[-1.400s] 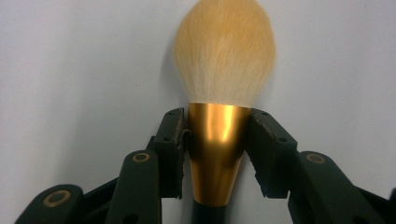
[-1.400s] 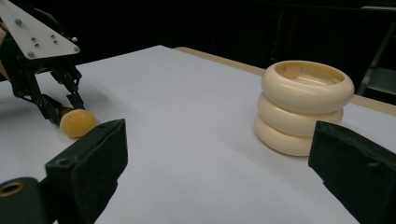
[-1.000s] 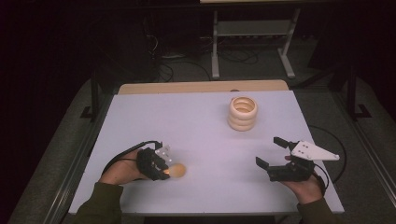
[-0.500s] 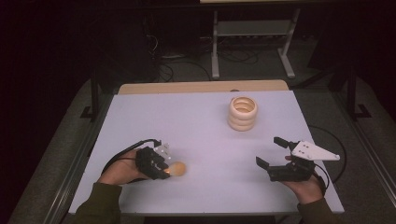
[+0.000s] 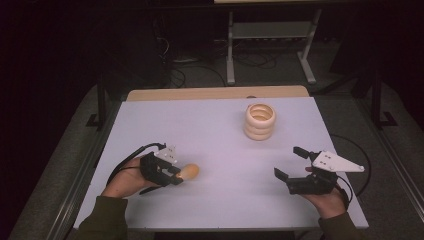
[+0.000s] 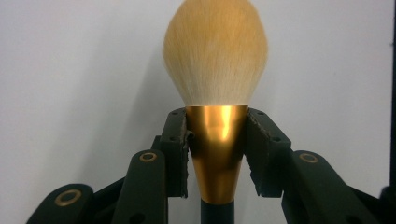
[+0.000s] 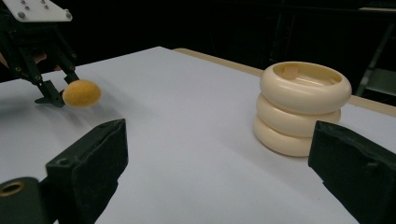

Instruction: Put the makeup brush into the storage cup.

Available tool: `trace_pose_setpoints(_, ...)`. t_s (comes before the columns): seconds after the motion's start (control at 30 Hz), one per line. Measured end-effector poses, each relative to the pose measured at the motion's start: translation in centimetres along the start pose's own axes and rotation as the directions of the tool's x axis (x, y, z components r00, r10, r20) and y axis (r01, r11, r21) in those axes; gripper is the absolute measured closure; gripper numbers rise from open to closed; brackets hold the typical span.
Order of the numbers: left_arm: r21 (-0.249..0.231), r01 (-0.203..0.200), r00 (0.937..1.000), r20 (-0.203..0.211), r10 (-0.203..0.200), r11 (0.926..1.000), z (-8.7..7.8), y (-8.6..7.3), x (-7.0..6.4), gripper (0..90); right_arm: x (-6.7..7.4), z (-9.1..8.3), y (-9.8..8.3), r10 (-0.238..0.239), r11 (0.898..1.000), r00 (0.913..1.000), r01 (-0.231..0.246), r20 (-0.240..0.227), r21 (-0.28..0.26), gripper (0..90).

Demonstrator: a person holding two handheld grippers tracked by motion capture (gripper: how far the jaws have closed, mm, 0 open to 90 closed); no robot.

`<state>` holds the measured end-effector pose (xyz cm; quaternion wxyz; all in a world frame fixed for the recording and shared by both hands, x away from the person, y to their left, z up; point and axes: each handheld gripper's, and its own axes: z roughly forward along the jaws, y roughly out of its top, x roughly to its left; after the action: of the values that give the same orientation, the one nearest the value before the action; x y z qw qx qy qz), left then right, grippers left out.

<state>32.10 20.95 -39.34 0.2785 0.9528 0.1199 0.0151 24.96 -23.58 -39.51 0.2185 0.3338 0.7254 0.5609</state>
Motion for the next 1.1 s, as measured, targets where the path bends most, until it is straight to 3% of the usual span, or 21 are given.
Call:
trace_pose_setpoints(0.13, -0.055, 0.008, 1.0, -0.004, -0.008, 0.9985, -0.5, 0.0, 0.1, 62.9, 0.0, 0.0, 0.0, 0.004, 1.0, 1.0, -0.004, -0.001, 0.001, 4.1)
trace_pose_setpoints(0.3, -0.129, 0.025, 0.9996, -0.011, -0.027, 0.9914, -1.3, -0.1, 0.3, 62.9, 0.0, 0.1, 0.0, 0.004, 1.0, 1.0, -0.004, -0.002, 0.001, 4.1)
trace_pose_setpoints(0.43, -0.19, 0.038, 0.9989, -0.018, -0.042, 0.9811, -2.0, -0.2, 0.5, 62.9, 0.0, 0.1, 0.0, 0.006, 1.0, 1.0, -0.006, -0.003, -0.003, 4.2)
trace_pose_setpoints(0.67, -0.256, 0.046, 0.9986, -0.014, -0.051, 0.9655, -2.8, -0.4, 0.8, 62.9, 0.0, 0.1, 0.0, 0.005, 1.0, 1.0, -0.005, -0.003, -0.003, 4.2)
trace_pose_setpoints(0.8, -0.309, 0.057, 0.998, -0.01, -0.063, 0.9492, -3.2, -0.5, 0.9, 62.9, 0.0, 0.1, 0.0, 0.004, 1.0, 1.0, -0.004, -0.004, -0.002, 4.2)
trace_pose_setpoints(1.03, -0.402, 0.083, 0.9957, -0.005, -0.093, 0.9118, -4.1, -0.7, 1.1, 62.9, 0.0, 0.1, 0.0, -0.007, 1.0, 1.0, 0.007, -0.003, -0.007, 4.2)
trace_pose_setpoints(1.1, -0.433, 0.09, 0.9946, -0.009, -0.103, 0.897, -4.4, -0.7, 1.1, 62.9, 0.0, 0.1, 0.0, 0.0, 1.0, 1.0, 0.0, -0.007, -0.006, 4.2)
